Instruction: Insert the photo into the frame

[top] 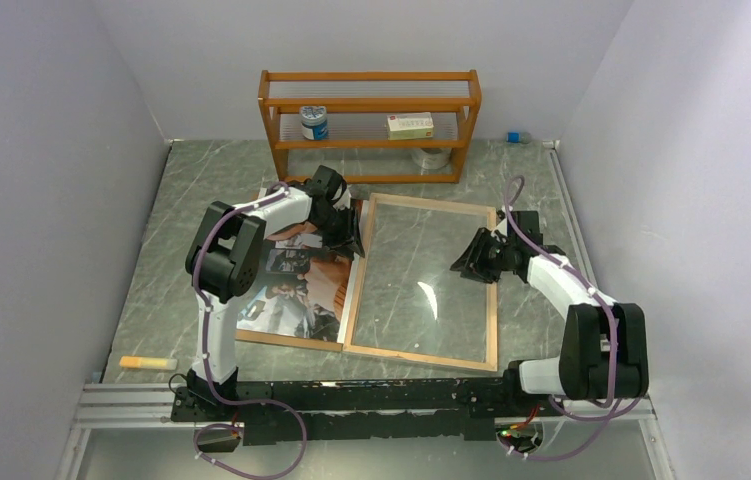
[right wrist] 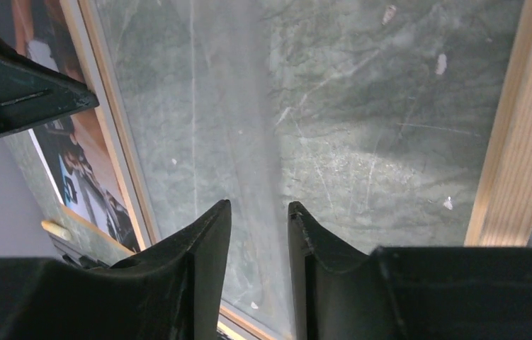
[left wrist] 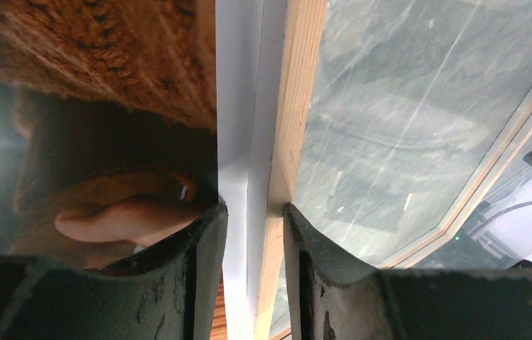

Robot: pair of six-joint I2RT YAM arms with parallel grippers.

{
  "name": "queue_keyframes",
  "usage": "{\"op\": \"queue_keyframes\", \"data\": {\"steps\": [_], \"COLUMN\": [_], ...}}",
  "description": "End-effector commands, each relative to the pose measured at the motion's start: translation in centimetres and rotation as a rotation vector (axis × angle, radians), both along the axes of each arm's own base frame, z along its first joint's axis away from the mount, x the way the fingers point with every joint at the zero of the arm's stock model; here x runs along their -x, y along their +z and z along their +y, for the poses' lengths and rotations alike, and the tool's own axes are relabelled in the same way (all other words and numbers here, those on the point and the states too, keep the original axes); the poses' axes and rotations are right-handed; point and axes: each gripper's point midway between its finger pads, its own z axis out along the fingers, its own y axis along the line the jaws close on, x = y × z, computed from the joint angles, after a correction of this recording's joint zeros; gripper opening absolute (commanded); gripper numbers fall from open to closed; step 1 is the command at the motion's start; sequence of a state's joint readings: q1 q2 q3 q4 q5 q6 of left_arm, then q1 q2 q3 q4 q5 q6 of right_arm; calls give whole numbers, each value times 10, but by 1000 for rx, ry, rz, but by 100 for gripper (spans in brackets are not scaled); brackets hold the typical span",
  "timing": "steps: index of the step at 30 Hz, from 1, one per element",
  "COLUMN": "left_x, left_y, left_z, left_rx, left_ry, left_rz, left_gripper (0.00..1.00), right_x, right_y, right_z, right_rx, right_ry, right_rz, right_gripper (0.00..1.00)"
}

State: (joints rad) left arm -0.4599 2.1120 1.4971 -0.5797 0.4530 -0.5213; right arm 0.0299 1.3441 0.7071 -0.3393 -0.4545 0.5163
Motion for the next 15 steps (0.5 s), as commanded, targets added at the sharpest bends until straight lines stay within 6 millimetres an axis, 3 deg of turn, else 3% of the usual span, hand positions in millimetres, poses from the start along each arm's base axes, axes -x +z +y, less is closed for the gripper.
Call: {"op": "queue_keyframes", "data": {"steps": [1,6,12,15], "left_x": [-6,-12,-20,-22], "left_y": [-33,-39,-35,-28], "left_z": [20,36,45,40], "left_rx": [-139,-208,-176,-128], "left_ry": [34,80,95,57], "left_rz": [-41,-57,-67,-89], "left_gripper": [41,39,41,44], "right_x": [-9,0,10,12], "right_y": [9,-3,-11,-14], "right_z": [-5,-18,-22,-20], "right_rx": [-3,70,103,99], "right_ry": [-48,-85,-70,-40], "right_rz": [-77,-19,54,81], "right_gripper": [40,36,5,1]}}
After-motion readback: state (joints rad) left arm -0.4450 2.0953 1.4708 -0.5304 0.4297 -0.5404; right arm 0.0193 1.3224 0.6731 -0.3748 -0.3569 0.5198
